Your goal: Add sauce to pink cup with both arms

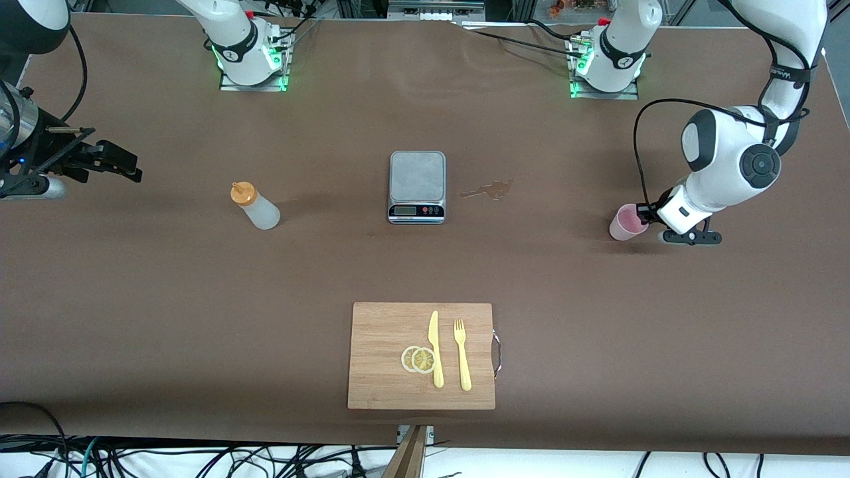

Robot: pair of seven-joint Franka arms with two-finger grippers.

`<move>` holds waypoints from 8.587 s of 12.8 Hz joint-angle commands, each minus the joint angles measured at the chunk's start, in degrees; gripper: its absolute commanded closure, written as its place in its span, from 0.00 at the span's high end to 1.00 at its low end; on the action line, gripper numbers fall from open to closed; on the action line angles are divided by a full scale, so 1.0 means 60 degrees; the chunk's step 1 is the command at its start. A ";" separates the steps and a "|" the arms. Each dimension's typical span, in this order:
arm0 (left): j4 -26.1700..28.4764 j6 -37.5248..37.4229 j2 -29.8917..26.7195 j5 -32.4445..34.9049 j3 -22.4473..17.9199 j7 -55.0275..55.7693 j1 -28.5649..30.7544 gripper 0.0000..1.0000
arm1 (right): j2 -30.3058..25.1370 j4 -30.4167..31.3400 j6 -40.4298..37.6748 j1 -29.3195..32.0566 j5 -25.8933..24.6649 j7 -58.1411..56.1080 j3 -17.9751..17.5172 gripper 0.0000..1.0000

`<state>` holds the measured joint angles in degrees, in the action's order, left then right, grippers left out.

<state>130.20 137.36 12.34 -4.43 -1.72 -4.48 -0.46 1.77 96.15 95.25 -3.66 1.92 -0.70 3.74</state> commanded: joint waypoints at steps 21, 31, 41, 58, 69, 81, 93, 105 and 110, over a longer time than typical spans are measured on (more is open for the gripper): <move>-0.3463 -0.0862 0.2000 -0.2426 0.0580 0.7661 -0.7744 0.00 | 0.0072 -0.0219 -0.0099 0.0024 0.0075 0.0072 -0.0009 1.00; -0.4863 -0.2729 0.1927 -0.2907 0.0522 0.7661 -0.7278 1.00 | 0.0086 -0.0205 -0.0259 -0.0005 0.0104 -0.0103 -0.0023 1.00; -0.7066 -0.6279 0.0538 -0.0847 -0.1148 0.4769 -0.4850 1.00 | 0.0832 -0.0087 -0.1825 0.0170 0.0425 -0.4985 0.0166 1.00; -0.7096 -0.7805 -0.0827 0.0108 0.0741 0.0718 0.0400 1.00 | 0.6527 0.0103 -0.2294 0.2954 0.7277 -2.1953 0.0197 1.00; -0.7257 -0.7878 -0.0710 0.0489 0.0756 0.0718 0.0414 1.00 | 0.7908 0.0176 -0.3292 0.2354 0.8703 -2.4537 -0.0038 0.87; -0.7257 -0.7893 -0.0709 0.0474 0.0756 0.0718 0.0399 1.00 | 0.6110 0.0074 -0.2299 0.1097 0.8777 -1.9666 -0.0141 0.26; -0.7257 -0.7893 -0.0709 0.0460 0.0771 0.0703 0.0429 1.00 | 0.3984 0.0279 0.0822 -0.3238 0.4471 -1.4009 -0.0097 0.26; -0.7286 -0.7923 -0.0709 0.0459 0.0771 0.0703 0.0399 1.00 | 0.3851 0.0162 0.1322 -0.6653 0.0342 -0.7857 -0.0141 0.27; -0.7286 -0.7923 -0.0709 0.0445 0.0771 0.0703 0.0385 1.00 | 0.3851 0.0132 0.1002 -0.7620 -0.1137 -0.6377 -0.0141 0.28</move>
<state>87.58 90.93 7.86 -2.35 2.44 0.90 1.48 26.69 95.82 102.93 -47.06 -1.31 -42.68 2.51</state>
